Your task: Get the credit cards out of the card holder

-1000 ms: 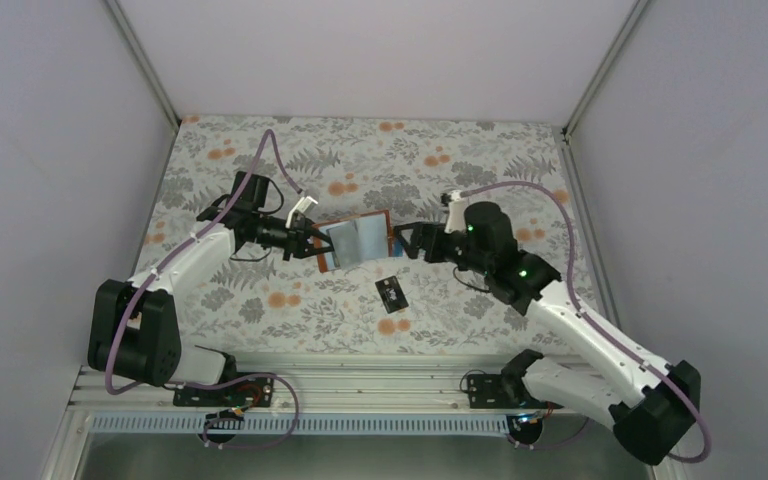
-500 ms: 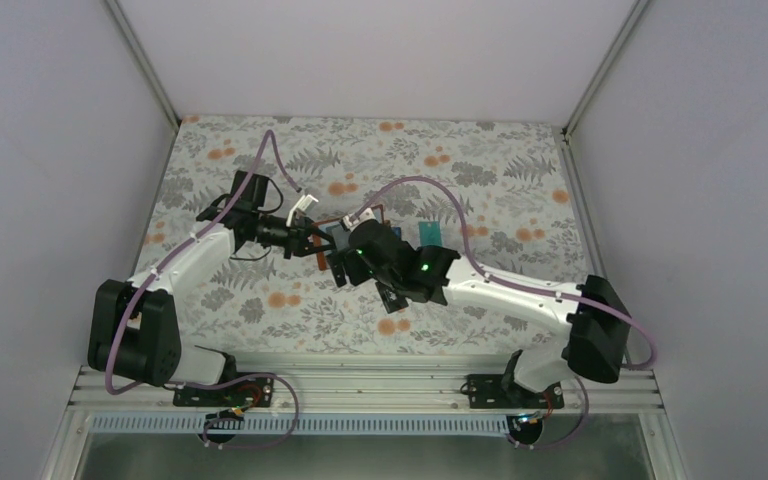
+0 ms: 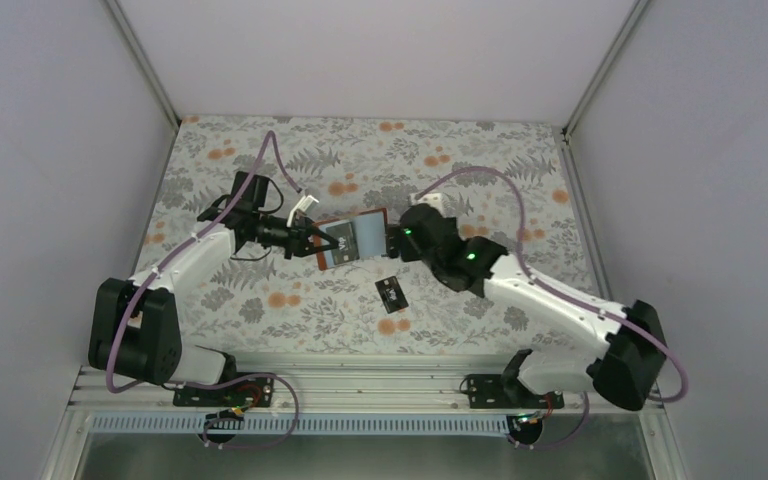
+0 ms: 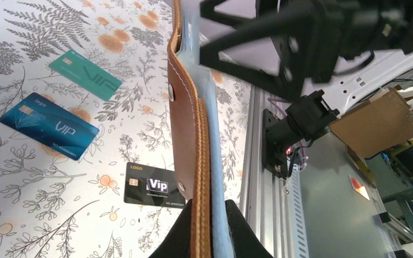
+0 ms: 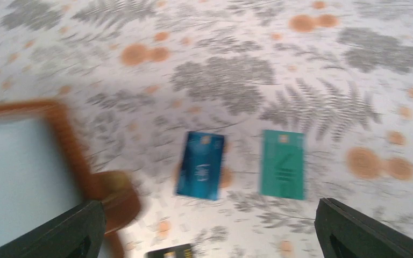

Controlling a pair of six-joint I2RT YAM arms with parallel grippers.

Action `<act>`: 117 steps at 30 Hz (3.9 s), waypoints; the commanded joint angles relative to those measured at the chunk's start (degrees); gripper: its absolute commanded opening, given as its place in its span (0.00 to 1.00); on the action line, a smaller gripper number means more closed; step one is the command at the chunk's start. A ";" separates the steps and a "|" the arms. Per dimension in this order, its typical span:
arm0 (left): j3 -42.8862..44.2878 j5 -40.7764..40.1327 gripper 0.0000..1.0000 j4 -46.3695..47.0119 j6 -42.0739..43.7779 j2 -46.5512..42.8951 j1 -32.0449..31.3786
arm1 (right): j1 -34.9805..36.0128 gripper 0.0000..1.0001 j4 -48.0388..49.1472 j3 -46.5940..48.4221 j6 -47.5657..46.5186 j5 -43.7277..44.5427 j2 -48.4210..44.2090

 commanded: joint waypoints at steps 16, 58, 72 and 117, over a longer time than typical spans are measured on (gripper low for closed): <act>-0.70 2.84 0.02 0.24 1.09 -0.62 -0.12 | -9.88 0.81 21.17 -6.03 -17.78 -69.21 -9.25; 0.84 13.32 0.05 -8.31 11.78 -0.62 -1.61 | -13.50 0.04 26.94 -8.29 -14.74 -74.29 0.61; 0.49 15.46 0.26 -9.51 13.57 -0.83 -1.57 | -16.38 0.04 29.03 -9.47 -14.00 -76.49 -3.99; 1.08 17.20 0.10 -11.90 16.02 -0.86 -1.61 | -17.63 0.04 28.33 -14.42 -17.05 -77.11 -7.23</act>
